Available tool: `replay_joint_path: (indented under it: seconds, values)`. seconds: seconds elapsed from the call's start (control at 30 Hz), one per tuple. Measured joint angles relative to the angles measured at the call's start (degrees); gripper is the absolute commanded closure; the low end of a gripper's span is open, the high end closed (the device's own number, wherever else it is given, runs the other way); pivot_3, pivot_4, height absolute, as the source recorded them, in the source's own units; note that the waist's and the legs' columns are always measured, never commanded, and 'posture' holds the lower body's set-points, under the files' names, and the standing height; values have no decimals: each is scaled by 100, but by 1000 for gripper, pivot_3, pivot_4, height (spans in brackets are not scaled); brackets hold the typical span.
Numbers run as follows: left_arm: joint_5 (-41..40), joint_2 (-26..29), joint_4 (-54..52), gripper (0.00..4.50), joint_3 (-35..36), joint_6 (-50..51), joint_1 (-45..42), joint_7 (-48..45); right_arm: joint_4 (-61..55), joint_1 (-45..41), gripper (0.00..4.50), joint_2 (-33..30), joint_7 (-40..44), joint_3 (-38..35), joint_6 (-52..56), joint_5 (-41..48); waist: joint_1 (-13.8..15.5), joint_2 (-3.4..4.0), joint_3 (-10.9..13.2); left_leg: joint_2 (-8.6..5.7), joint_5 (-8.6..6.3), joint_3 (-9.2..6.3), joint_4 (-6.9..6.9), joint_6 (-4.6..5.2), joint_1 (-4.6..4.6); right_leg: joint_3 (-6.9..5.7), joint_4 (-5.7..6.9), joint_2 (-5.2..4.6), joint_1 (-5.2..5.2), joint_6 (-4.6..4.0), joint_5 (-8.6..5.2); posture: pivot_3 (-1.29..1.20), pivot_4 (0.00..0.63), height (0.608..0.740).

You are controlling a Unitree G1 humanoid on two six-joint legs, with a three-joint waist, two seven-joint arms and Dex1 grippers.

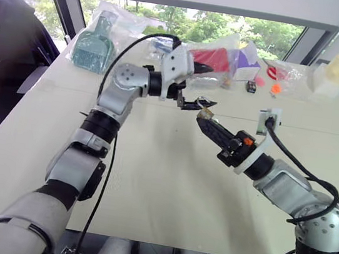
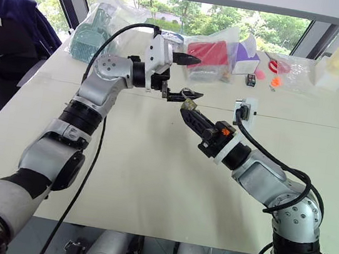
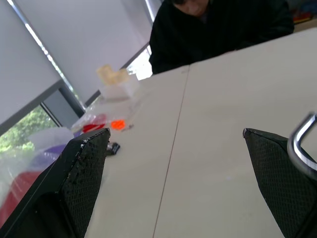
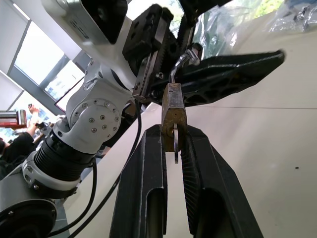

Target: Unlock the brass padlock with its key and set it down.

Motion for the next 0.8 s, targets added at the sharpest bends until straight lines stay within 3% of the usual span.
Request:
replay_joint_path:
  seconds: [0.17, 0.43, 0.57, 0.7, 0.8]
  values:
    - [72, 487, -97, 36, 5, 429, 554, -156, 78, 296, 4278, -190, -3, -291, -4, 263, -12, 0, 0, 1, 0, 0, -3, 0, 0, 1, 0, -2, -3, 0, 0, 0, 150, 740]
    - [-1315, 1410, -3273, 36, 116, 3853, 1978, -609, 2552, 142, 4278, -457, -36, 31, 1135, 1278, -123, 5, 2, -1, 0, -2, -5, -4, -1, 2, -4, -20, -2, -26, -13, 0, 150, 740]
    - [-1801, 1732, -4173, 36, 155, 4859, 2320, -553, 3323, -413, 4278, -501, 254, 262, 1732, 982, -162, 10, 1, -1, -1, -2, -16, -5, 4, 2, -5, -20, -4, -28, -14, 0, 150, 740]
    - [-1837, 1906, -4508, 36, 121, 5041, 2623, -404, 3940, -618, 4278, -494, 592, 438, 2187, 404, -114, 10, 1, -2, 3, -2, -36, -12, 4, 1, -12, -20, -10, -28, -14, 0, 150, 740]
    - [-1732, 1858, -4511, 0, 109, 5005, 2598, -174, 4100, -735, 3120, -492, 843, 455, 2421, 13, -112, 10, 0, -4, 4, -2, -36, -12, 2, 2, -17, -21, -9, -28, -14, 0, 150, 740]
